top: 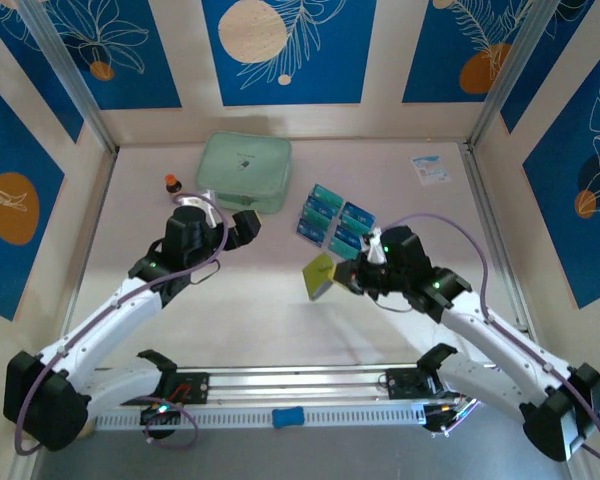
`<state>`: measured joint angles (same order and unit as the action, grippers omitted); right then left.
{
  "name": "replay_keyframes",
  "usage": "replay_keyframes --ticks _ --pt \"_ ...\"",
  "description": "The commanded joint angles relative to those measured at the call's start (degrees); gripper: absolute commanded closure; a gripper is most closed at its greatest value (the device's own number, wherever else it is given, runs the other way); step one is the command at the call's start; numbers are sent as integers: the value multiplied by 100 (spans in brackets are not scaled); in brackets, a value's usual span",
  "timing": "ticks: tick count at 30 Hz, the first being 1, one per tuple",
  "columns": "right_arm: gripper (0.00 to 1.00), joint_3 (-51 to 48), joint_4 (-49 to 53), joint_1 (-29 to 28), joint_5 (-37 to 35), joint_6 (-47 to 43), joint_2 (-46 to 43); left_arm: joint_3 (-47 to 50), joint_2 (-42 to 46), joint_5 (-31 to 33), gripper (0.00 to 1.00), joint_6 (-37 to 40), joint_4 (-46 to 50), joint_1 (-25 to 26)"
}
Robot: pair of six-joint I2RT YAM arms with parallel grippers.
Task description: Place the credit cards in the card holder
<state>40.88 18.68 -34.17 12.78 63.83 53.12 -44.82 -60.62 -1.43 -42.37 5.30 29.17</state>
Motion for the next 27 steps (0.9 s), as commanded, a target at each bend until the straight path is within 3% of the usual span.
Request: replay_keyframes --ticks 1,11,20,27 --pt "100 578 -1085 -11 142 -205 506 -238 -189 -776 0 -505 -230 10" --pt "100 885 -3048 -1 296 516 1520 373 -451 -1299 0 -1957 -2070 -264" --pt "100 772 -3613 -53 313 894 1655 787 -1040 -1579 9 -2984 -3733 -421" --pt "100 848 -3724 -173 336 973 1851 782 -1250 -1554 11 -3155 -4264 -421"
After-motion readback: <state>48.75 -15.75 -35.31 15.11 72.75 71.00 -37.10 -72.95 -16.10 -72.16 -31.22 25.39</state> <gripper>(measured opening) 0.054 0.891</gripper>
